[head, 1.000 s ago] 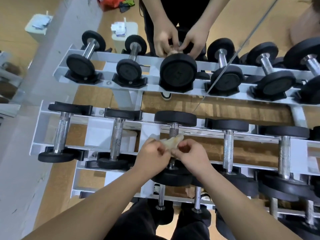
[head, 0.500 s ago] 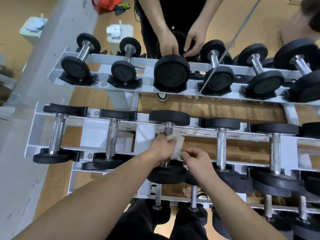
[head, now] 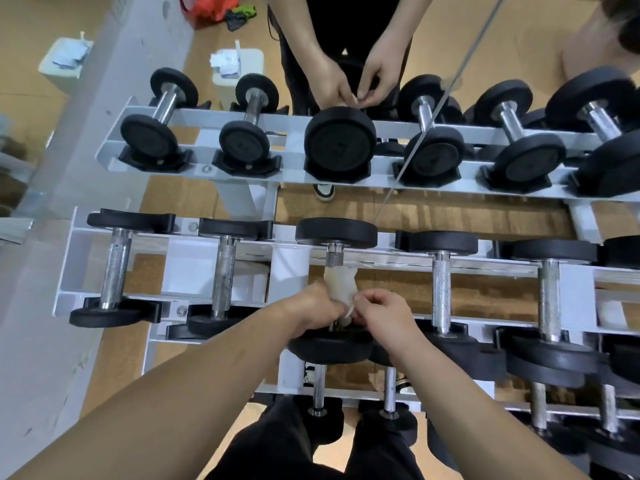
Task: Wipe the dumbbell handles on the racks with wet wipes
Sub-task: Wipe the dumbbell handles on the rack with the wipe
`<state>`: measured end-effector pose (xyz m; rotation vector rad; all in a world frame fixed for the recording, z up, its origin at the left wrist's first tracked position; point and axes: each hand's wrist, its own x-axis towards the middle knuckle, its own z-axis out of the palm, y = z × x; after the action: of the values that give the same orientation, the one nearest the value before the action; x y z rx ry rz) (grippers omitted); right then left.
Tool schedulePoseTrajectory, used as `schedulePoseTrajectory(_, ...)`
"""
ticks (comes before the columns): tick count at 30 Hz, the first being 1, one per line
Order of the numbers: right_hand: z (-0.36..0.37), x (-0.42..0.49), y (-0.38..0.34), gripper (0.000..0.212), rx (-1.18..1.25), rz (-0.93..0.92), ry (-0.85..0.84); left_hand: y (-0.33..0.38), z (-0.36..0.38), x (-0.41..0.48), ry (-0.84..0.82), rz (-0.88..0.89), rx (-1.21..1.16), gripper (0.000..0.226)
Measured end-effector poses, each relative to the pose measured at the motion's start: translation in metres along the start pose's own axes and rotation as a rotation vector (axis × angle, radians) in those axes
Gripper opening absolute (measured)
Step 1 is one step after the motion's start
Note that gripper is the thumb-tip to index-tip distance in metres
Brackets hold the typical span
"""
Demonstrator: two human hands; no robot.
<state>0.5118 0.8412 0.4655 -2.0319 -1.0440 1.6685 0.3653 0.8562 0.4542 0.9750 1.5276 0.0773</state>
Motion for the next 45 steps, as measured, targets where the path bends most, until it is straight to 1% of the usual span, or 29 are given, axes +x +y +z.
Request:
schedulePoseTrajectory(1, 0.0, 0.0, -0.001, 0.017, -0.008, 0.001, 0.004, 0.004, -0.002, 0.003, 0.019, -0.017, 0.007, 0.019)
schedulePoseTrajectory(2, -0.001, -0.001, -0.003, 0.017, -0.013, -0.001, 0.01, 0.008, -0.004, 0.009, 0.051, -0.032, -0.033, 0.018)
schedulePoseTrajectory(3, -0.001, -0.002, -0.004, 0.016, -0.017, -0.008, 0.015, 0.014, -0.006, 0.015, 0.088, -0.036, -0.133, 0.019)
schedulePoseTrajectory(6, -0.003, -0.003, -0.005, 0.017, 0.012, -0.026, 0.023, 0.027, -0.012, 0.036, 0.207, -0.026, -0.59, 0.037)
schedulePoseTrajectory(7, -0.004, -0.003, -0.006, 0.018, 0.027, -0.026, 0.023, 0.029, -0.012, 0.039, 0.233, -0.012, -0.654, 0.039)
schedulePoseTrajectory(8, -0.005, -0.003, -0.006, 0.018, 0.032, -0.029, 0.022, 0.028, -0.01, 0.041, 0.263, 0.013, -0.607, 0.04)
schedulePoseTrajectory(10, -0.006, -0.005, -0.004, 0.018, 0.028, -0.033, 0.003, 0.023, -0.005, 0.038, 0.284, 0.041, -0.326, 0.046)
schedulePoseTrajectory(12, -0.006, -0.007, -0.001, 0.018, 0.025, -0.027, -0.014, 0.015, -0.004, 0.028, 0.243, 0.041, -0.067, 0.048)
schedulePoseTrajectory(13, -0.006, -0.008, 0.0, 0.017, 0.023, -0.027, -0.018, 0.009, -0.002, 0.025, 0.192, 0.047, 0.029, 0.045)
schedulePoseTrajectory(14, -0.006, -0.008, 0.001, 0.017, 0.018, -0.03, -0.026, 0.002, 0.0, 0.021, 0.124, 0.065, 0.106, 0.04)
schedulePoseTrajectory(16, -0.008, -0.009, -0.001, 0.017, 0.002, -0.06, -0.05, -0.012, 0.004, 0.016, 0.07, 0.085, 0.207, 0.037)
schedulePoseTrajectory(18, -0.01, -0.011, -0.003, 0.016, -0.014, -0.071, -0.073, -0.02, 0.005, 0.011, 0.074, 0.055, 0.3, 0.039)
schedulePoseTrajectory(20, -0.017, -0.015, -0.006, 0.018, -0.043, -0.095, -0.109, -0.011, 0.002, -0.007, 0.093, 0.112, 0.379, 0.043)
schedulePoseTrajectory(21, -0.024, -0.018, -0.008, 0.02, -0.07, -0.119, -0.117, -0.003, 0.002, -0.019, 0.173, 0.144, 0.387, 0.038)
schedulePoseTrajectory(23, -0.039, -0.02, -0.011, 0.019, -0.101, -0.166, -0.107, 0.013, 0.009, -0.043, 0.411, 0.214, 0.33, 0.025)
schedulePoseTrajectory(24, -0.049, -0.021, -0.011, 0.015, -0.098, -0.185, -0.103, 0.017, 0.018, -0.05, 0.528, 0.275, 0.279, 0.021)
schedulePoseTrajectory(25, -0.058, -0.025, -0.014, 0.01, -0.093, -0.207, -0.108, 0.021, 0.028, -0.058, 0.586, 0.337, 0.207, 0.021)
schedulePoseTrajectory(27, -0.078, -0.03, -0.017, 0.016, -0.044, -0.245, -0.168, 0.035, 0.057, -0.072, 0.521, 0.434, 0.098, 0.029)
schedulePoseTrajectory(29, -0.103, -0.033, -0.016, 0.015, 0.056, -0.223, -0.23, 0.056, 0.09, -0.081, 0.418, 0.485, -0.155, 0.029)
schedulePoseTrajectory(31, -0.127, -0.039, -0.009, 0.016, 0.143, -0.164, -0.228, 0.075, 0.116, -0.09, 0.418, 0.504, -0.349, 0.022)
schedulePoseTrajectory(32, -0.138, -0.039, -0.003, 0.014, 0.151, -0.162, -0.2, 0.08, 0.126, -0.089, 0.439, 0.509, -0.395, 0.019)
schedulePoseTrajectory(34, -0.16, -0.04, 0.01, 0.011, 0.132, -0.193, -0.133, 0.086, 0.144, -0.084, 0.439, 0.522, -0.419, 0.016)
schedulePoseTrajectory(36, -0.18, -0.043, 0.019, 0.012, 0.113, -0.216, -0.096, 0.092, 0.161, -0.08, 0.437, 0.527, -0.382, 0.017)
schedulePoseTrajectory(40, -0.206, -0.043, 0.026, 0.015, 0.112, -0.261, -0.121, 0.098, 0.18, -0.072, 0.413, 0.469, -0.353, 0.015)
schedulePoseTrajectory(43, -0.215, -0.038, 0.023, 0.018, 0.232, -0.239, -0.2, 0.105, 0.179, -0.065, 0.443, 0.427, -0.273, 0.025)
schedulePoseTrajectory(45, -0.215, -0.033, 0.021, 0.015, 0.171, -0.25, -0.198, 0.111, 0.178, -0.063, 0.447, 0.41, -0.202, 0.032)
